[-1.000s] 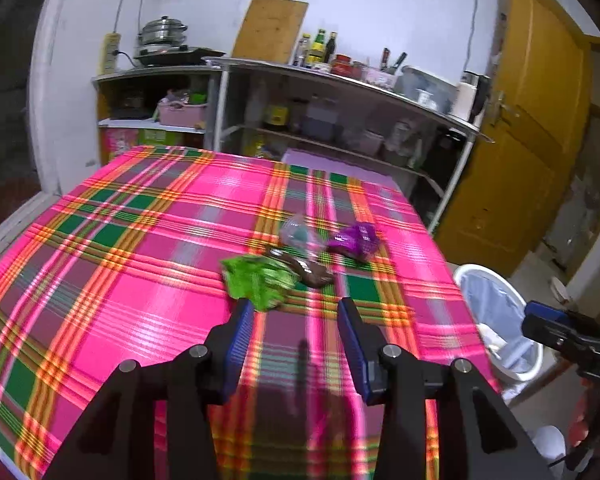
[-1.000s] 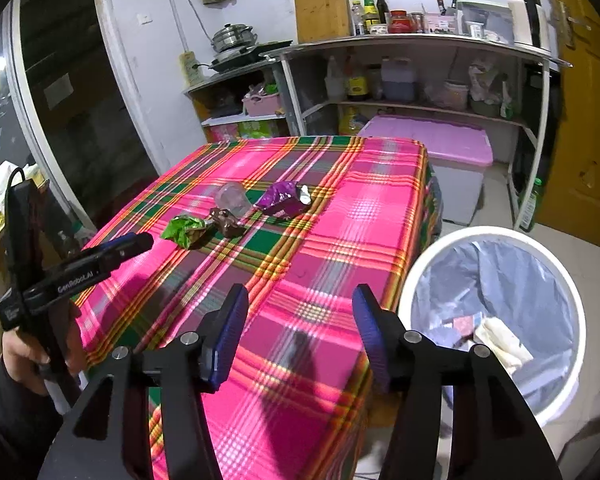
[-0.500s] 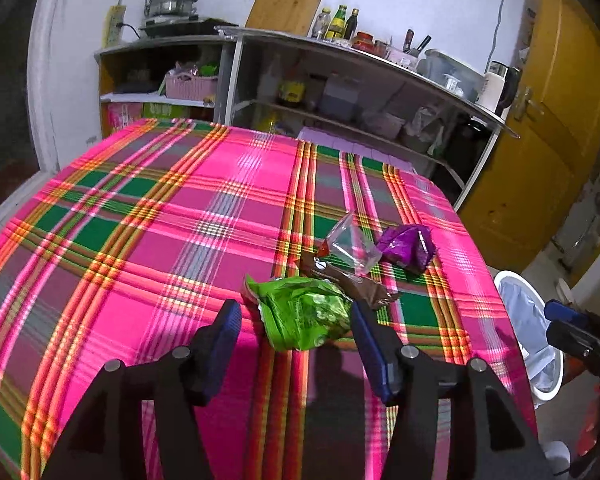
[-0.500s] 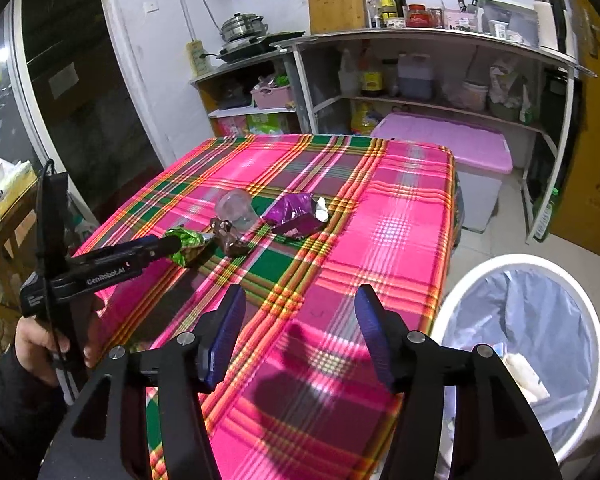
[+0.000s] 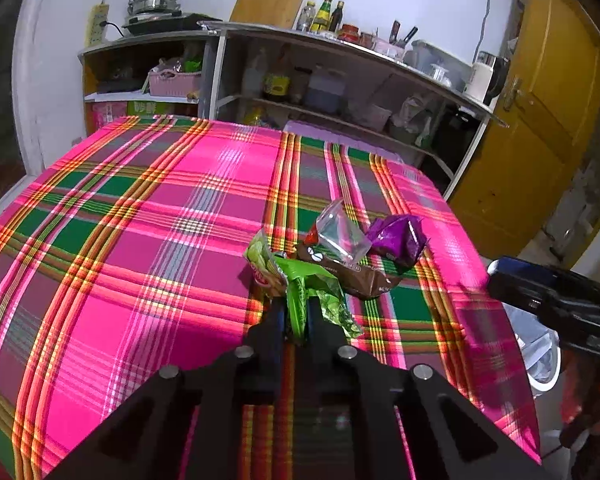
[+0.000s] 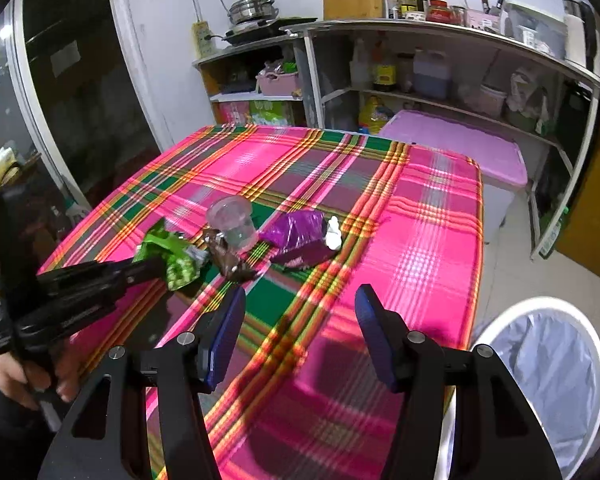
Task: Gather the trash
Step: 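Grasp the green snack bag with the left tool while the right tool reaches the purple foil bag, then grasp the purple foil bag with the right tool, then carry the green and purple bags over the bin and open both tools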
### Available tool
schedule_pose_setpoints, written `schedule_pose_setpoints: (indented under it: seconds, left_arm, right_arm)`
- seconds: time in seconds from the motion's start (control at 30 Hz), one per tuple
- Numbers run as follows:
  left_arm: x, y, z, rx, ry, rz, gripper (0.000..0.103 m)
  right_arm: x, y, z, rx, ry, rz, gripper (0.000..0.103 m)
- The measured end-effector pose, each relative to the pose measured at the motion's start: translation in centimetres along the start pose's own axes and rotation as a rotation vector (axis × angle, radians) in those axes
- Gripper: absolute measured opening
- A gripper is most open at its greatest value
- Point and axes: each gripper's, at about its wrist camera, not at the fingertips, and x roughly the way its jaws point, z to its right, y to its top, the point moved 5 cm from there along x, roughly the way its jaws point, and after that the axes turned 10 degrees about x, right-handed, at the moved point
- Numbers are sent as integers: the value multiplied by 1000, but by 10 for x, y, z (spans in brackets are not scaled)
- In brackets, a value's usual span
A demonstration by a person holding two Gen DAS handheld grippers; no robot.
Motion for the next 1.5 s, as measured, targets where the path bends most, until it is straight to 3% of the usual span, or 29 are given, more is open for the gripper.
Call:
schedule_pose_setpoints:
  seconds: [0.7, 0.8, 0.87, 1.1, 1.5]
  left_arm:
    - [-11, -5, -12, -32, -37, 28, 10]
    - [-11, -5, -11, -32, -37, 27, 10]
    - [-12, -5, -11, -31, -33, 27, 10]
    - [-17, -6, -6, -24, -23, 24, 10]
    - [-48, -10, 32, 16, -44, 61, 10]
  right_arm:
    - [73, 20, -11, -107, -75, -79, 58]
    - [71, 20, -10, -91, -65, -79, 47]
    - [70, 21, -9, -82, -61, -77, 42]
    - [48, 15, -8, -53, -35, -48, 42]
    - [-35, -18, 6, 35, 3, 32, 42]
